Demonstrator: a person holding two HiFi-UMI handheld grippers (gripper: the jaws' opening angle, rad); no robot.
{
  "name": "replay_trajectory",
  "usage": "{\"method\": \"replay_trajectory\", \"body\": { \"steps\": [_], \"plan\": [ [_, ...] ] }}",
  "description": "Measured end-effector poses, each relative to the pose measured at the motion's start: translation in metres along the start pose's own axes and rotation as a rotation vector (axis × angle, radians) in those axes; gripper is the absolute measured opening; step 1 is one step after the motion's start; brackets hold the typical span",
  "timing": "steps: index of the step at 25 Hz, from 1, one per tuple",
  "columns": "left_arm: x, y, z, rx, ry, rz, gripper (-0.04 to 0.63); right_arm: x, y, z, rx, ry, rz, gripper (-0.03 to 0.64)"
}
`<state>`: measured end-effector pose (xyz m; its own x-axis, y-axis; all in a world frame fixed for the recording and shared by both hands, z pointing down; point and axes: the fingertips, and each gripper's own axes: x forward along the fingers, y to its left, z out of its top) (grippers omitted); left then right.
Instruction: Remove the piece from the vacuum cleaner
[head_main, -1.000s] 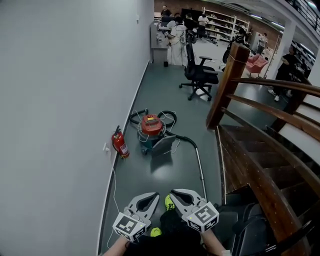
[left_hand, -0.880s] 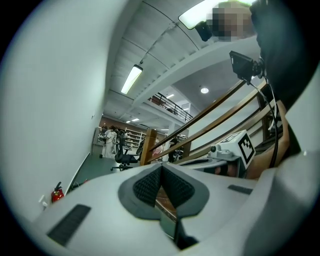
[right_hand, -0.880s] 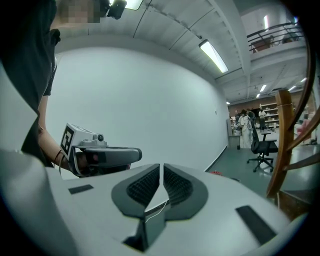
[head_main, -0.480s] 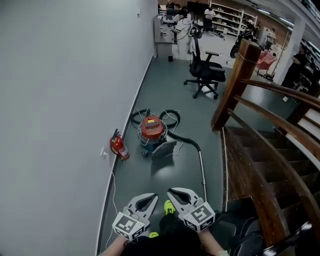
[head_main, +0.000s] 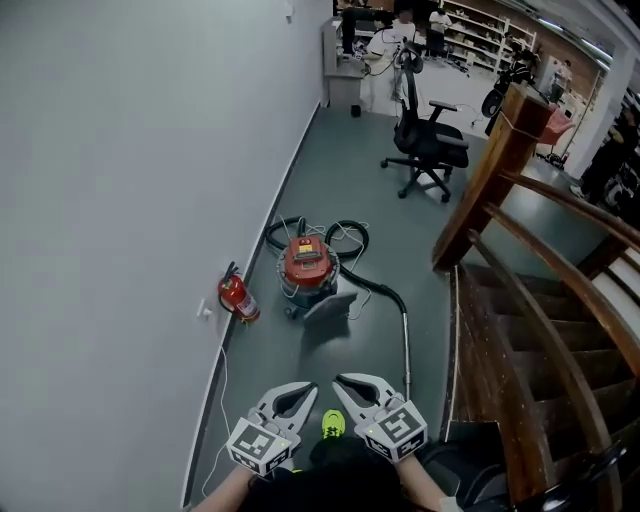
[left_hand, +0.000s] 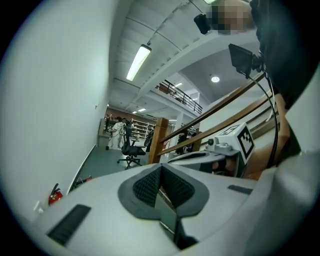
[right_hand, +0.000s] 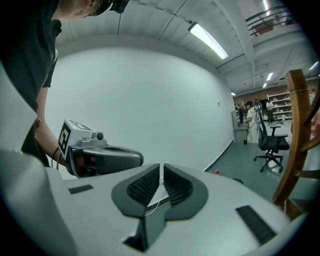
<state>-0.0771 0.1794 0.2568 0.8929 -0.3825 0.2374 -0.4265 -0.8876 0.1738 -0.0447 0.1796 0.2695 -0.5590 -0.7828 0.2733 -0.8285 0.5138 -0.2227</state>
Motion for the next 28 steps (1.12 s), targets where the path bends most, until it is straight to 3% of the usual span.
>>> {"method": "replay_trajectory", "body": {
  "steps": [12,28],
  "plan": [
    [0.053,0.034,0.009,0.002,0.012,0.035,0.008,0.031,-0.052,0.017,-0.032,0.018,0.039,0.018],
    [0.086,0.062,0.026,0.047,-0.005,0.025,0.008,0.056,-0.076,0.029,-0.04,0.023,0.047,0.019]
  ]
}}
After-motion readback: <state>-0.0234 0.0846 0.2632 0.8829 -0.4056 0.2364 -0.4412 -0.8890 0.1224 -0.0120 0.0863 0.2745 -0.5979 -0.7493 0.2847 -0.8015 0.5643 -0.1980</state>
